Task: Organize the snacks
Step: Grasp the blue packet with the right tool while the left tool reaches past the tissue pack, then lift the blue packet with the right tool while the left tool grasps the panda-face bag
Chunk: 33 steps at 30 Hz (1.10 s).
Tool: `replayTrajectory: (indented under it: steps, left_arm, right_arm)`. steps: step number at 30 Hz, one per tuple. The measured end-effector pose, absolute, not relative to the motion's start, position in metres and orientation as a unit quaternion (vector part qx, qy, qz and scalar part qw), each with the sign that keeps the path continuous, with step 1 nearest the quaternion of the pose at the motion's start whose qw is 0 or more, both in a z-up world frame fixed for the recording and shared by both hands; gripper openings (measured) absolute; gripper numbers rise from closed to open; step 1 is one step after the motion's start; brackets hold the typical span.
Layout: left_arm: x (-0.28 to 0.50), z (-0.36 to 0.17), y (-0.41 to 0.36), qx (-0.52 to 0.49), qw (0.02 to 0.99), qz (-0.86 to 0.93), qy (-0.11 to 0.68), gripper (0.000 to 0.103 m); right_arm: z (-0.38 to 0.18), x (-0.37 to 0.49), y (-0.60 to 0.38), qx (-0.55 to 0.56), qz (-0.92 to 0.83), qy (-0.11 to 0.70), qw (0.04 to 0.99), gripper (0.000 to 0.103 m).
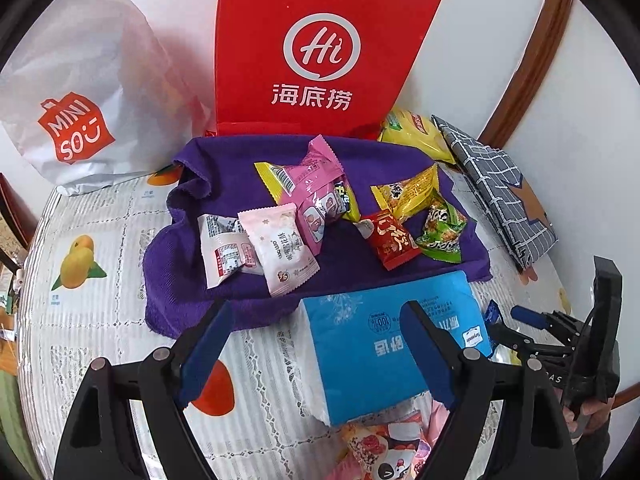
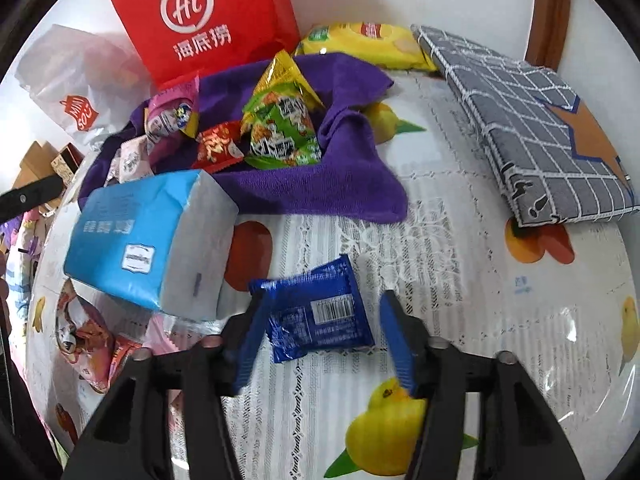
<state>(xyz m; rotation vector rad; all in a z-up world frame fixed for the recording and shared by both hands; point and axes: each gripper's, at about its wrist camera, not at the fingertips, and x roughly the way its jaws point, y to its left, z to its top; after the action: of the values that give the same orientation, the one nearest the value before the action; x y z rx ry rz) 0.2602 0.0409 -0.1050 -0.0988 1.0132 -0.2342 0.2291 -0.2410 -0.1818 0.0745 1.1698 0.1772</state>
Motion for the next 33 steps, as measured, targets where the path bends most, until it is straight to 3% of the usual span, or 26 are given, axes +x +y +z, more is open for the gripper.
replayTrajectory:
  steps: [4,13,15,16,19,33]
  left_arm:
    - [0.258,-0.105,0.042,-0.043,0.867,-0.112,0.483,0.085]
    - [0.256,-0.107,0.045,-0.044,0.867,-0.109,0.484,0.085]
    - [0.253,-0.107,0.047,-0.045,0.866,-0.108,0.485,0.085]
    - [0.251,-0.108,0.048,-0.046,0.866,-0.108,0.486,0.085]
    - [0.245,-0.109,0.050,-0.045,0.865,-0.105,0.488,0.085]
    - [0.194,-0.125,0.035,-0.040,0.850,-0.117,0.512,0.084]
  right_arm:
    - [-0.181,0.232,-0.236,0.027,0.098,0.539,0.836,0.074]
    - [-0.204,0.231,-0.213,-0.057,0.103,0.550,0.827,0.074]
    - [-0.204,0.230,-0.215,-0.051,0.102,0.546,0.830,0.068]
    - [-0.203,0.229,-0.217,-0.052,0.099,0.538,0.835,0.056]
    - [-0.201,0.226,-0.218,-0.054,0.100,0.537,0.836,0.046]
    - [-0.158,0.192,-0.228,-0.006,0.072,0.516,0.854,0.045]
